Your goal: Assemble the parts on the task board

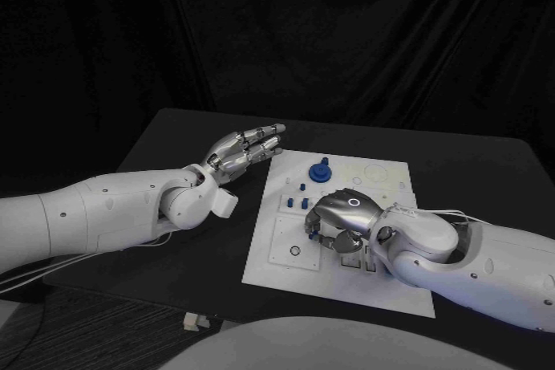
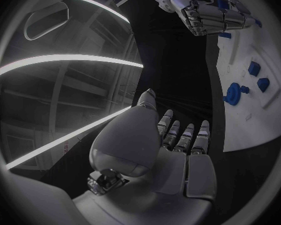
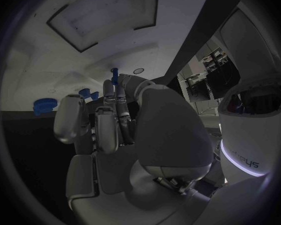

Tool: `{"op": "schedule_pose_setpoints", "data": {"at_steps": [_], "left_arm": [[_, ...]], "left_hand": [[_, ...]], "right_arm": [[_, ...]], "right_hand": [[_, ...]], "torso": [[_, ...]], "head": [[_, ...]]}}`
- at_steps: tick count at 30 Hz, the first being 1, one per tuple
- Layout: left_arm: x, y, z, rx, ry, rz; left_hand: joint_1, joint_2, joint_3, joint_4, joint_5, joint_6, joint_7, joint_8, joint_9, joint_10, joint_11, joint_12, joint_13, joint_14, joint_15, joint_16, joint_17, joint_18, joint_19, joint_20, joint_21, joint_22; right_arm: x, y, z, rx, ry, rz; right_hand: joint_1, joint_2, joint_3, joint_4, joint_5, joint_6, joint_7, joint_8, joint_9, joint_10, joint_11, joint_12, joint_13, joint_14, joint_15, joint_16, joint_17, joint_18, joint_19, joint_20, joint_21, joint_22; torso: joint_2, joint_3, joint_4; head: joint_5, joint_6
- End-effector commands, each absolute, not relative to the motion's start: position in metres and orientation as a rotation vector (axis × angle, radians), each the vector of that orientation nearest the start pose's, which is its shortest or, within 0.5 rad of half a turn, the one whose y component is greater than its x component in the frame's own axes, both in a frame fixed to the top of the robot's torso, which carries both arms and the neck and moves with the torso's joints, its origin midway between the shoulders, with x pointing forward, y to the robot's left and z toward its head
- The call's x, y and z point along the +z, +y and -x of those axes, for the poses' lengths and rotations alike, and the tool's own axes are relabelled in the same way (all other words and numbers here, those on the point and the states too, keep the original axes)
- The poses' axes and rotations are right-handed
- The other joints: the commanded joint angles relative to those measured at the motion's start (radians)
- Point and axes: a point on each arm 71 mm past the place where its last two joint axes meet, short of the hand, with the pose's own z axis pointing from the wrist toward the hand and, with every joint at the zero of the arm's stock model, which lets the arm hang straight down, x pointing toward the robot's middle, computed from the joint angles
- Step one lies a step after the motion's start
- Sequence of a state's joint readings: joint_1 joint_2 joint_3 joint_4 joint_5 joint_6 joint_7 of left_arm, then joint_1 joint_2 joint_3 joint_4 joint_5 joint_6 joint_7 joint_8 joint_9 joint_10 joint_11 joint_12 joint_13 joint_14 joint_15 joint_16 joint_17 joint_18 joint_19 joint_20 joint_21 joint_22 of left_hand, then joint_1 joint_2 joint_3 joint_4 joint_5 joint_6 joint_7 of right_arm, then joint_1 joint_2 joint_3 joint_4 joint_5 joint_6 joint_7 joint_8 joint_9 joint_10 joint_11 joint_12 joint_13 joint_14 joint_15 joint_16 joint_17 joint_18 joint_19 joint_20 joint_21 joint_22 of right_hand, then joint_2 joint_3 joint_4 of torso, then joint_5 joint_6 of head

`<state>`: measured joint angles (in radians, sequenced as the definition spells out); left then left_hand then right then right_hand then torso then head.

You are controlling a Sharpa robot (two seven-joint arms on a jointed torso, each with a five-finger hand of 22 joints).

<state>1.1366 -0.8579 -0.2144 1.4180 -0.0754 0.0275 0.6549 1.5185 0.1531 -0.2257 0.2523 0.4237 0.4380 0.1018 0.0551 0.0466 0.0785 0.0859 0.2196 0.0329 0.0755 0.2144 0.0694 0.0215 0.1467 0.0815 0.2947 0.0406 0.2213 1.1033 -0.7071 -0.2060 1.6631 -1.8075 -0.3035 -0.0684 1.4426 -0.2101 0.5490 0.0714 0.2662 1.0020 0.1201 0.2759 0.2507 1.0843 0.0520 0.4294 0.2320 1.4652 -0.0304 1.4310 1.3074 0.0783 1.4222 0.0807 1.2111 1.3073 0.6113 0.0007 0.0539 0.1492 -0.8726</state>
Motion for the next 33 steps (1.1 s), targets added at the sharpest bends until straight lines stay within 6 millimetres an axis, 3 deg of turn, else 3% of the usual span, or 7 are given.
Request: {"op": "schedule_pose_setpoints", "data": {"at_steps": [1,33], "left_arm": [[-0.2563,0.2325,-0.4559,-1.808,1.52,0.967],[-0.2611,0.2339,-0.4535,-1.805,1.529,0.98]], "left_hand": [[0.01,0.003,0.003,-0.006,0.007,0.008,0.001,0.005,0.001,0.001,-0.002,0.002,0.001,0.003,0.003,0.005,0.001,-0.011,0.007,0.001,0.002,-0.001],[0.012,0.004,0.003,-0.006,0.006,0.01,0.004,0.006,0.002,0.0,-0.001,0.002,0.001,0.003,0.004,0.006,0.001,-0.013,0.008,0.001,0.002,-0.002]], "right_arm": [[-0.2637,-0.0885,-0.3837,0.8,1.657,0.734],[-0.2635,-0.0839,-0.3801,0.784,1.623,0.795]], "right_hand": [[0.012,0.004,0.0,-0.009,0.004,0.004,0.001,-0.007,0.002,0.006,-0.002,0.007,0.002,0.038,0.007,-0.006,0.025,0.001,-0.008,0.002,-0.005,0.158],[0.025,0.006,0.003,-0.024,0.015,0.004,0.003,-0.013,0.002,0.006,0.001,0.006,0.003,0.034,0.009,-0.01,0.018,0.002,-0.011,0.003,-0.008,0.158]], "torso": [[0.0,0.0001,0.0002],[-0.001,0.0,-0.0003]], "head": [[-0.001,0.0],[0.006,0.0]]}}
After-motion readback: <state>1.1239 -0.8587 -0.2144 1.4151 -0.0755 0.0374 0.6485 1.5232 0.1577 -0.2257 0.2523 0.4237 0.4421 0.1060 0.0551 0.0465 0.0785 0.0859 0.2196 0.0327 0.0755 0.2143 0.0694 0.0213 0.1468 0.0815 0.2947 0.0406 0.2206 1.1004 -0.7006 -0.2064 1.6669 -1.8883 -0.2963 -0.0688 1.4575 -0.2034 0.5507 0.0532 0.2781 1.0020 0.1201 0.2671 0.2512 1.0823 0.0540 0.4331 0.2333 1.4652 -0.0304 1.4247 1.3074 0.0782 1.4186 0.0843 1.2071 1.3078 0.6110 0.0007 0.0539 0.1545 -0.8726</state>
